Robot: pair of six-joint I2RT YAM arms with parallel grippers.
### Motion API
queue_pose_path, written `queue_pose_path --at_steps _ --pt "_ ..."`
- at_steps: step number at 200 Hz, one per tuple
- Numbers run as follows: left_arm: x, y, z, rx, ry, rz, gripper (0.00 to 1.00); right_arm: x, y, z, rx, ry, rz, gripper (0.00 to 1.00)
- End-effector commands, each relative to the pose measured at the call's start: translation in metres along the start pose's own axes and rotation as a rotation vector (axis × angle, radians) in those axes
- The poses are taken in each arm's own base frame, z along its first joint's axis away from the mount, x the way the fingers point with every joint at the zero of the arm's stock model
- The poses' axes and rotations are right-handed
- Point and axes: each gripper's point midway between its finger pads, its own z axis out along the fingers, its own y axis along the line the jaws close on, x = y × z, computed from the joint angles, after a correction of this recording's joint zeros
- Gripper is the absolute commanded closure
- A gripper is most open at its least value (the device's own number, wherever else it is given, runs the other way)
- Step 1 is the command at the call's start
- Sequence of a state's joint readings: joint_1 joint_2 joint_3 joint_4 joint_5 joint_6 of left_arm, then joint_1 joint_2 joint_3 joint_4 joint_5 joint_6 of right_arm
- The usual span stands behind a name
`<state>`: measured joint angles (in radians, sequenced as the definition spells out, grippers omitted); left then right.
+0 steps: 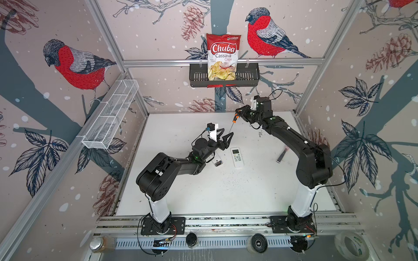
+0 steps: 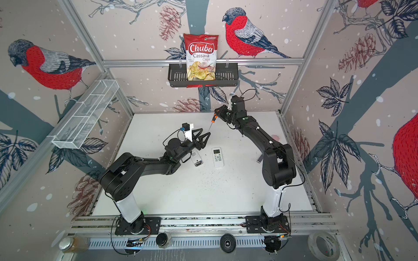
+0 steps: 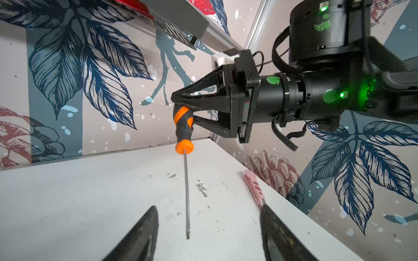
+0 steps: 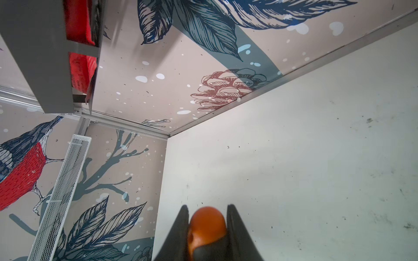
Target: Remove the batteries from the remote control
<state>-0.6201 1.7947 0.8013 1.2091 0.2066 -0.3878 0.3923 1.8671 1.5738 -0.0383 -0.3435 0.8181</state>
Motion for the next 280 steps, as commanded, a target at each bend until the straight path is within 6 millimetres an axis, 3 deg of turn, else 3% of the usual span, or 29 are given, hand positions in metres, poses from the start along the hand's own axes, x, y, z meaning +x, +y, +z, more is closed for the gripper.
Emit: queue_pose_path --at_steps 1,49,68,177,198,221,267,280 --pt "-0.016 -0.009 0.003 0.045 -0.071 0.003 0.34 -0.002 0.022 -0.005 -0.067 -0.023 -0.008 0.91" --pt "-0.014 -0.005 0.008 0.040 -0.088 -0.014 0.41 0.005 0.039 -0.017 -0.095 -0.020 -0.027 0.91" --pt "-0.015 -0.004 0.012 0.040 -0.083 -0.015 0.48 0.010 0.040 -0.023 -0.101 -0.022 -0.026 0.91" --pt "-0.026 -0.004 0.009 0.038 -0.140 -0.039 0.63 0.025 0.050 -0.038 -0.132 -0.007 -0.029 0.91" --pt "-0.029 -0.005 0.009 0.043 -0.151 -0.039 0.71 0.028 0.049 -0.038 -0.131 0.000 -0.029 0.91" --pt "-0.031 -0.003 0.010 0.028 -0.152 -0.046 0.94 0.030 0.050 -0.040 -0.135 0.000 -0.030 0.91" --pt "-0.033 -0.001 0.010 0.023 -0.154 -0.047 0.96 0.033 0.049 -0.042 -0.133 0.009 -0.038 0.91" --pt "-0.033 -0.002 0.010 0.027 -0.154 -0.046 1.00 0.032 0.049 -0.043 -0.135 0.009 -0.044 0.85"
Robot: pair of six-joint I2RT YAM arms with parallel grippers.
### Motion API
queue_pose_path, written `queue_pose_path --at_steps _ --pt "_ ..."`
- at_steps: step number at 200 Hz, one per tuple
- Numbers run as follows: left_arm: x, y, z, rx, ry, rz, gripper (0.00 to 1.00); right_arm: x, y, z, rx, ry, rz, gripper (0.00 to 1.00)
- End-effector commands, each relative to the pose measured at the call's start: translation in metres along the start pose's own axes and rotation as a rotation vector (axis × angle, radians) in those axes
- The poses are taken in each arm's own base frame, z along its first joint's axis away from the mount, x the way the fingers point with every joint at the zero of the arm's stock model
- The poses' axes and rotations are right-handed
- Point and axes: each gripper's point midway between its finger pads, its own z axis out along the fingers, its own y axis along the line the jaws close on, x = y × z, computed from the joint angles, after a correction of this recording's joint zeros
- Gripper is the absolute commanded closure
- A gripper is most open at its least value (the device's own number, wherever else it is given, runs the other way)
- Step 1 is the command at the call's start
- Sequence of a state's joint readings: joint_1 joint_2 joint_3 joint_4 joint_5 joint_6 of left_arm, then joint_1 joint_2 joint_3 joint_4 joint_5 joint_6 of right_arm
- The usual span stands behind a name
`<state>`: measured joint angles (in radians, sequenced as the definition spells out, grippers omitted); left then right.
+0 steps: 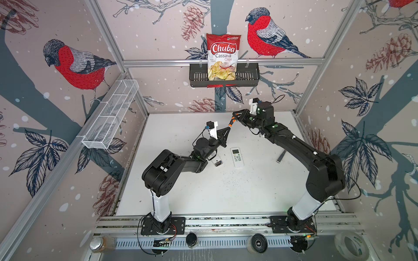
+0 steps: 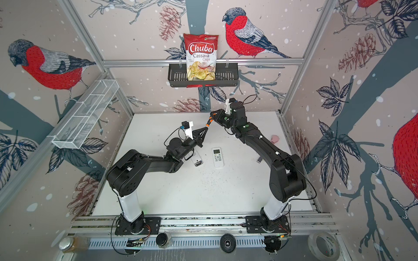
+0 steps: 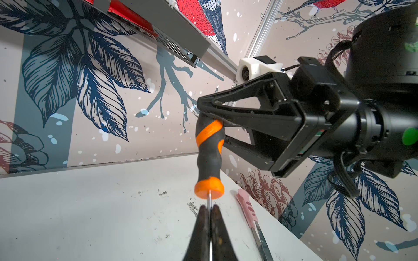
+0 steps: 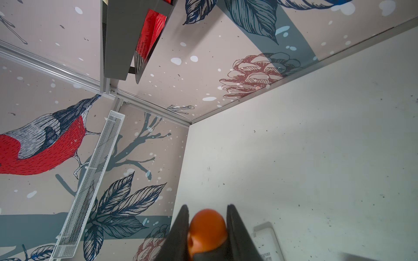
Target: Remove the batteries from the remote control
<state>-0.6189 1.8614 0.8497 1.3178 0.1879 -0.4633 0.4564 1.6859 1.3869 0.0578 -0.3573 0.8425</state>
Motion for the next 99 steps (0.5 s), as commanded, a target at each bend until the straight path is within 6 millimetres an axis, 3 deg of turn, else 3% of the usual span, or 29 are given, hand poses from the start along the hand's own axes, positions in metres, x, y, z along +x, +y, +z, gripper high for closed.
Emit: queue_pose_path --at_steps 1,38,79,99 --pt "-0.019 -0.004 0.000 0.011 -0.065 0.011 1.00 0.000 0.008 -0.005 -0.029 0.008 -0.016 0.84" --pt "-0.017 -0.009 -0.003 0.032 -0.039 0.035 1.00 -0.006 0.006 -0.008 -0.054 0.034 -0.051 0.51" --pt "-0.011 -0.004 -0.002 0.083 0.067 0.046 1.00 -0.016 -0.005 -0.012 -0.042 0.128 -0.160 0.33" --pt "-0.017 0.004 -0.006 0.110 0.101 0.007 1.00 -0.021 -0.012 -0.019 -0.092 0.185 -0.207 0.32"
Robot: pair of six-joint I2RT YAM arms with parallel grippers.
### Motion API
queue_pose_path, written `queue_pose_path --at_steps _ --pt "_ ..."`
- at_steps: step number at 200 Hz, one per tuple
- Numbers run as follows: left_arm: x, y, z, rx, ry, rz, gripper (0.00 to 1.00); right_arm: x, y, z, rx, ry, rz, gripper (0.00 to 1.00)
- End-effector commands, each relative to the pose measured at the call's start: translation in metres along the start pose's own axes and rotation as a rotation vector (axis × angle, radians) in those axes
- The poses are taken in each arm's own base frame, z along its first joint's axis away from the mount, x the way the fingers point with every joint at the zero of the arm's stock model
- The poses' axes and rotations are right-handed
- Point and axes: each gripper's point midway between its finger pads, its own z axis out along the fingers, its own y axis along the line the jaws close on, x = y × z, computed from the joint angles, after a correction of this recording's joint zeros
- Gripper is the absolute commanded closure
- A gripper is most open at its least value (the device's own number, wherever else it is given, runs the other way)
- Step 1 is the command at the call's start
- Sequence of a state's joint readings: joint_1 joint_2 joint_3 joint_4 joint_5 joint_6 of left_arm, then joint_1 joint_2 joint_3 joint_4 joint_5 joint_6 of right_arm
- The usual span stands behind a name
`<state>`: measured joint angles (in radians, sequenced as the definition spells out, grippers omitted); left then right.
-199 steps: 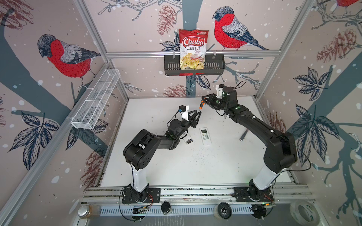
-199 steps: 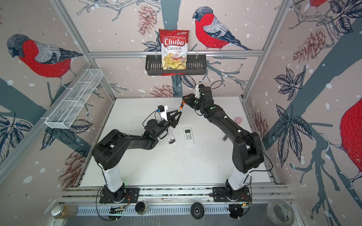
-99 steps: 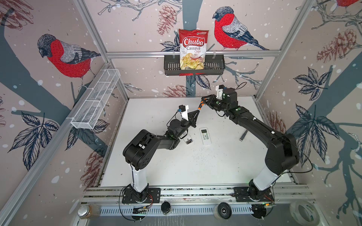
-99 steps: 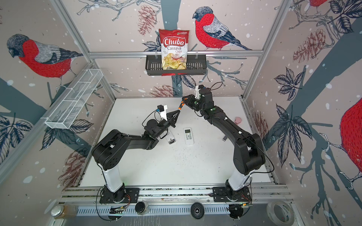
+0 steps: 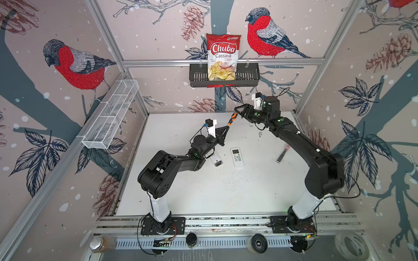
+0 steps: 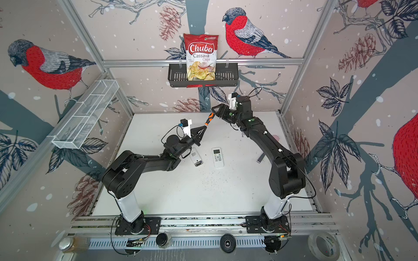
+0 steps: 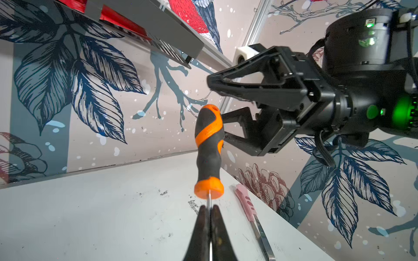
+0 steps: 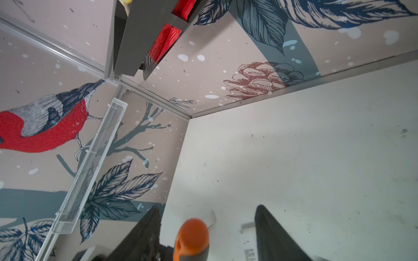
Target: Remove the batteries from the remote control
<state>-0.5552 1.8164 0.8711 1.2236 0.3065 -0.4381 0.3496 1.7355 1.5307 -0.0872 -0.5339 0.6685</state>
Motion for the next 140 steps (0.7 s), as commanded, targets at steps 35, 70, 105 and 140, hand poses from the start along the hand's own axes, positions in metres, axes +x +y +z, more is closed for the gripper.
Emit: queue_pose_path --at_steps 35,70,105,140 --pt "-0.014 0.002 -0.017 0.051 0.150 0.066 1.00 0.009 -0.015 -0.013 -0.183 0.217 -0.149 0.32" --pt "-0.012 -0.007 -0.012 0.097 0.312 0.149 1.00 0.016 -0.001 -0.015 -0.299 0.259 -0.217 0.32" --pt "-0.013 -0.013 -0.015 0.129 0.396 0.189 1.00 0.024 0.021 -0.025 -0.449 0.268 -0.253 0.32" --pt "-0.016 -0.016 -0.022 0.163 0.402 0.191 1.00 0.041 0.035 -0.028 -0.516 0.305 -0.286 0.30"
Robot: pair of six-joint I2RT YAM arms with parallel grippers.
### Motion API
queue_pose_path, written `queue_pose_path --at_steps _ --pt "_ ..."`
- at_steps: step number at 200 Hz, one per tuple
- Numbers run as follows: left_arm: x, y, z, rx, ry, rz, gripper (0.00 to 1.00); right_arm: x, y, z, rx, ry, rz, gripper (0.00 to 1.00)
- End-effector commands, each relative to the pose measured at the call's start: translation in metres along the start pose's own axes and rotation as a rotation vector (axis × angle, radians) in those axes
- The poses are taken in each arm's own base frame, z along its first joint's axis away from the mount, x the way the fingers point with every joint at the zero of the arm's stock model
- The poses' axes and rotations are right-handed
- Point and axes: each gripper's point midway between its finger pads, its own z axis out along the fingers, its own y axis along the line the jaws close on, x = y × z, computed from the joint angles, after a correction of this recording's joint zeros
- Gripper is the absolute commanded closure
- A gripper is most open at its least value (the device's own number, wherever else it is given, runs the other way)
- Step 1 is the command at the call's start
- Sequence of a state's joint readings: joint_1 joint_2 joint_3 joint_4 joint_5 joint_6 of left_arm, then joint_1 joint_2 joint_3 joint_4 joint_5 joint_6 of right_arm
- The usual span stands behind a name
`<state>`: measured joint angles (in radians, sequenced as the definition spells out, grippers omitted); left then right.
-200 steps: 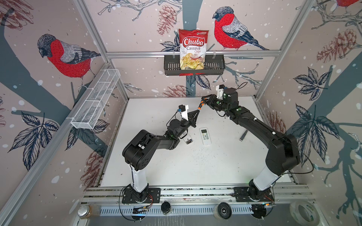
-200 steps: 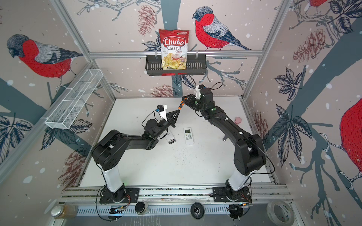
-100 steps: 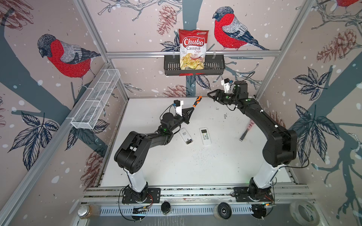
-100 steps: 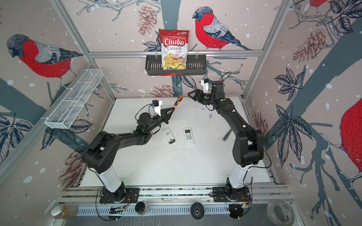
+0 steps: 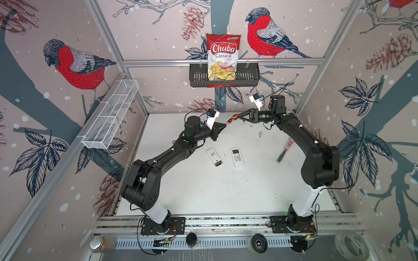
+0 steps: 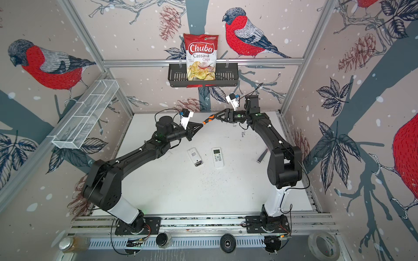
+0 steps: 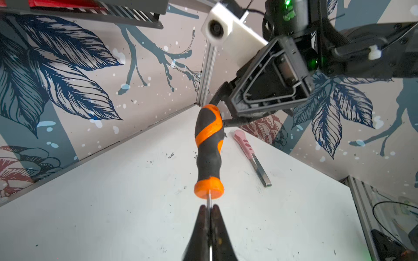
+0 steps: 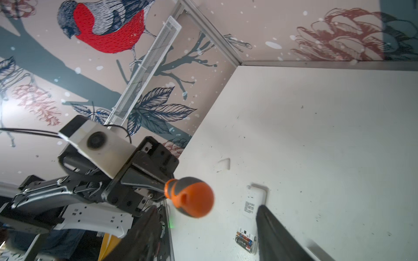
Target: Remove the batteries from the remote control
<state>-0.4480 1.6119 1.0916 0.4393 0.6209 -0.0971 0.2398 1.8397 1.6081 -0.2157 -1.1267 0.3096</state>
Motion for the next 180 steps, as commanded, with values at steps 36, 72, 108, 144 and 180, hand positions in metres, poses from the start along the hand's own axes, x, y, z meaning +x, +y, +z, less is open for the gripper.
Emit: queue_pose_path --at_steps 36,72,108,144,180 --pt "0.000 -0.010 -0.004 0.095 0.019 0.018 1.00 0.017 0.033 0.019 -0.130 0.067 -0.112 0.33" --pt "-0.005 -0.013 -0.004 0.123 0.013 0.024 1.00 0.017 0.032 0.024 -0.125 0.078 -0.106 0.37" --pt "-0.004 -0.013 -0.004 0.144 0.022 0.017 1.00 0.022 0.038 0.038 -0.149 0.115 -0.115 0.40" --pt "-0.009 -0.014 -0.005 0.153 0.023 0.030 1.00 0.026 0.039 0.052 -0.158 0.142 -0.128 0.45" --pt "-0.012 -0.013 -0.006 0.155 0.030 0.032 1.00 0.024 0.041 0.056 -0.169 0.151 -0.131 0.53"
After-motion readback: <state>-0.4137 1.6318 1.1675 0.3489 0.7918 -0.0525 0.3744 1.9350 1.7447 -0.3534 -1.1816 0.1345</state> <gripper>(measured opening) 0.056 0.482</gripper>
